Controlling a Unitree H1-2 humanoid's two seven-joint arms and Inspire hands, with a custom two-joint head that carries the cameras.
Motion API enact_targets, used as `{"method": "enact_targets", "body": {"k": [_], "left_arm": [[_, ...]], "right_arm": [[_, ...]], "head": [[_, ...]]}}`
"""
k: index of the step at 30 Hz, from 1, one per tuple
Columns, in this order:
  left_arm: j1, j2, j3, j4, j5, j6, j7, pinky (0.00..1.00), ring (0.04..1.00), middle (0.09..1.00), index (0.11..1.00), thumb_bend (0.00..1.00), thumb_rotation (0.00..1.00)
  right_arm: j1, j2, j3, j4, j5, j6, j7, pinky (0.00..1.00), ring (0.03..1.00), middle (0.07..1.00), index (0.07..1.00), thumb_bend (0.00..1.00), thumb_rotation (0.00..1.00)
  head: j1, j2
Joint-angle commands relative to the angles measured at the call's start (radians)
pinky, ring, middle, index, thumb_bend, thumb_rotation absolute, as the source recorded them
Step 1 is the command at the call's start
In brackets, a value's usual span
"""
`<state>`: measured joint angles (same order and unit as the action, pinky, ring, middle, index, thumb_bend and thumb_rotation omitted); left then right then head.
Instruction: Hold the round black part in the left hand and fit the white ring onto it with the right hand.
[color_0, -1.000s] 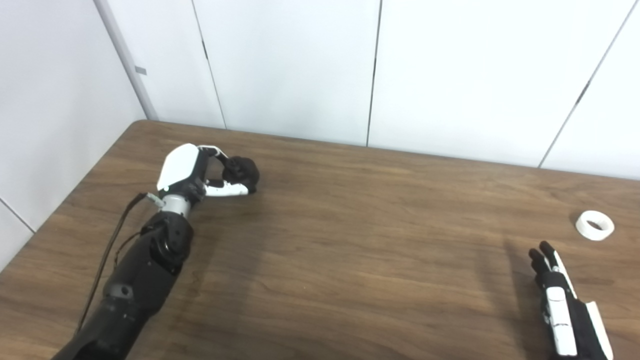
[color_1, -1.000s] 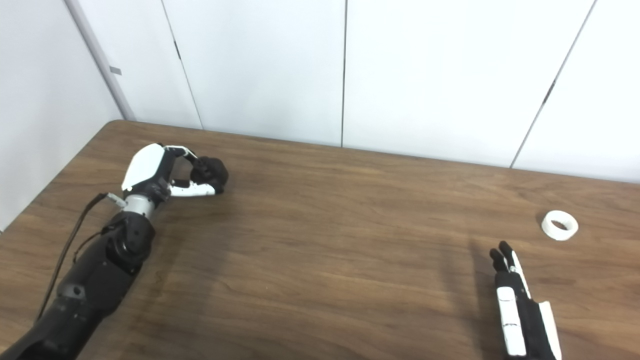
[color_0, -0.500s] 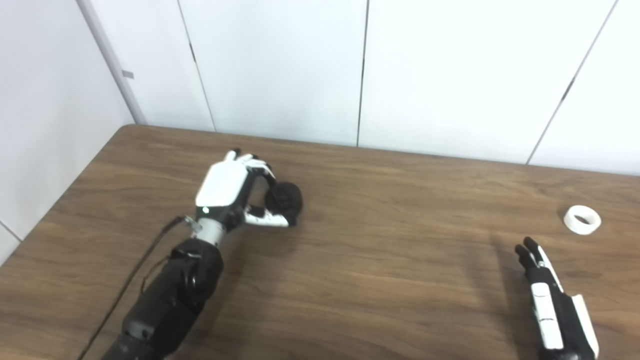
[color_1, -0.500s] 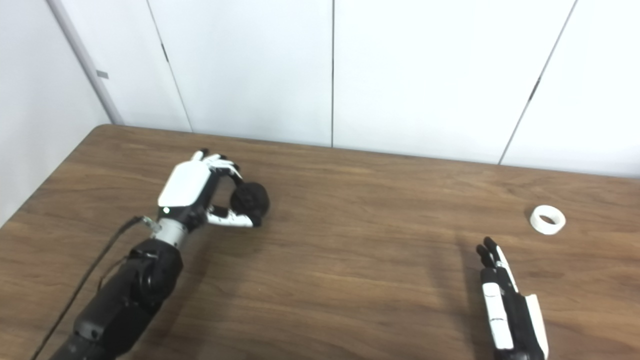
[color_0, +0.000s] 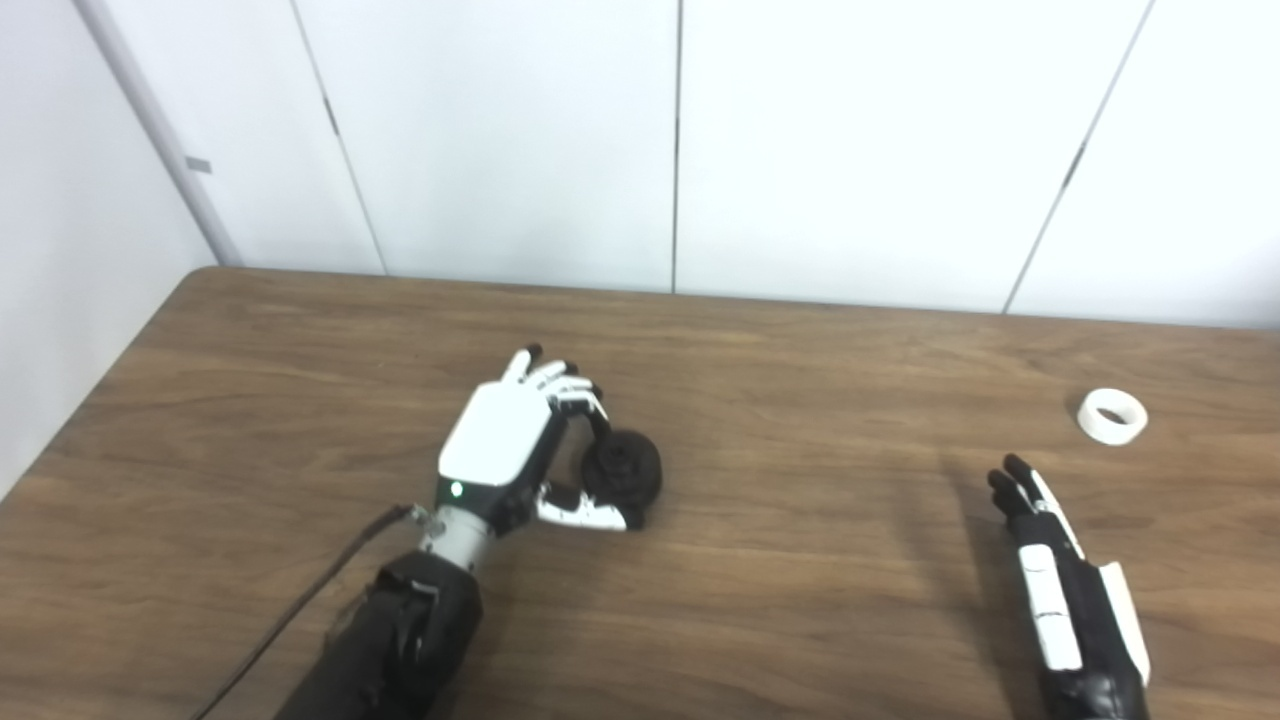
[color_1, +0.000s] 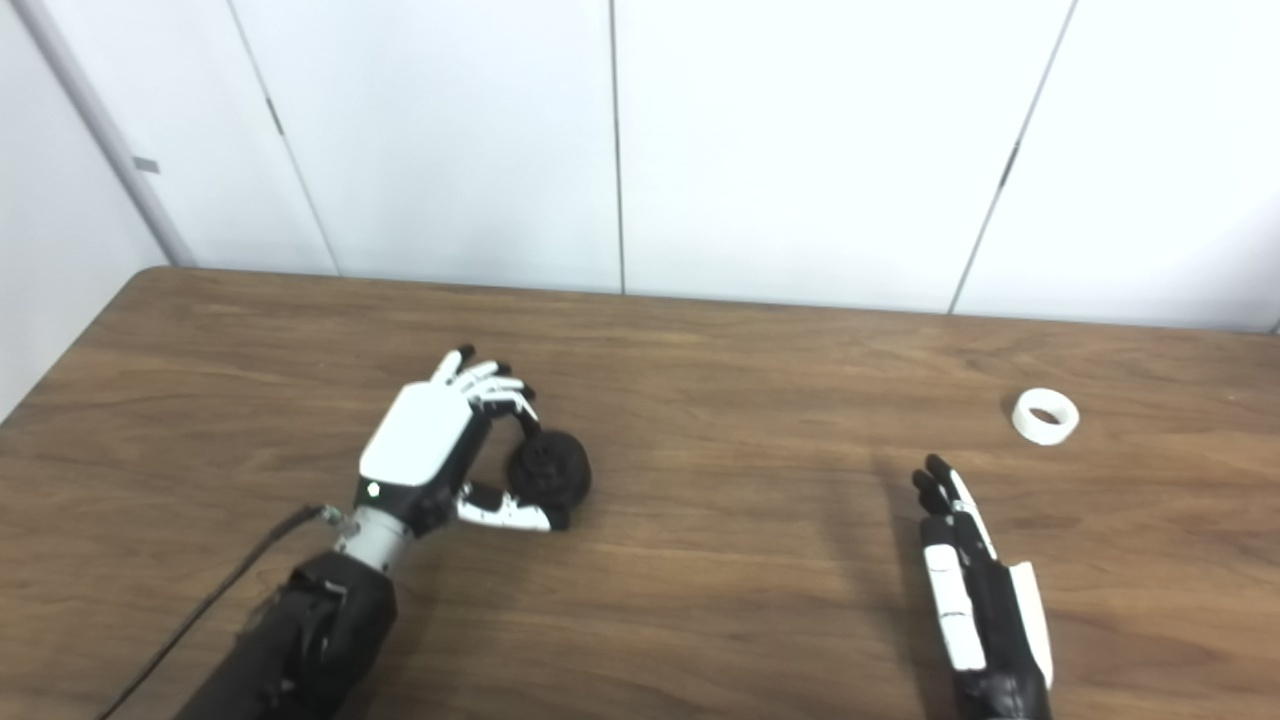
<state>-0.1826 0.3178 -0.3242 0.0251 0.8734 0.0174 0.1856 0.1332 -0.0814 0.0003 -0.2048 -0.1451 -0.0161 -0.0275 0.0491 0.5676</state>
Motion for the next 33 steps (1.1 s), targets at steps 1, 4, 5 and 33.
{"method": "enact_targets", "body": {"k": [1,4,5,33], "left_arm": [[-0.010,-0.002,0.002,-0.060,0.017,-0.021,0.011,1.00,0.873,0.753,0.485,0.52,0.06],[0.013,-0.020,-0.007,-0.082,0.024,-0.022,-0.001,1.00,0.873,0.756,0.485,0.52,0.06],[0.021,-0.026,-0.012,-0.087,0.028,-0.021,-0.003,1.00,0.871,0.756,0.484,0.52,0.05],[0.121,-0.087,-0.049,-0.088,0.046,-0.025,-0.033,1.00,0.872,0.760,0.485,0.52,0.05]], "right_arm": [[-0.007,0.017,0.013,0.001,-0.006,-0.009,0.001,0.94,0.930,0.904,0.920,0.49,1.00],[-0.008,0.022,0.018,-0.005,-0.009,-0.003,-0.007,0.93,0.926,0.904,0.918,0.47,1.00],[-0.009,0.024,0.019,-0.006,-0.008,-0.001,-0.008,0.93,0.926,0.903,0.918,0.47,1.00],[-0.033,0.008,-0.031,-0.091,-0.069,0.111,-0.054,0.86,0.903,0.882,0.869,0.57,0.90]], "head": [[-0.005,0.003],[-0.028,0.011],[-0.036,0.014],[-0.133,0.079]]}}
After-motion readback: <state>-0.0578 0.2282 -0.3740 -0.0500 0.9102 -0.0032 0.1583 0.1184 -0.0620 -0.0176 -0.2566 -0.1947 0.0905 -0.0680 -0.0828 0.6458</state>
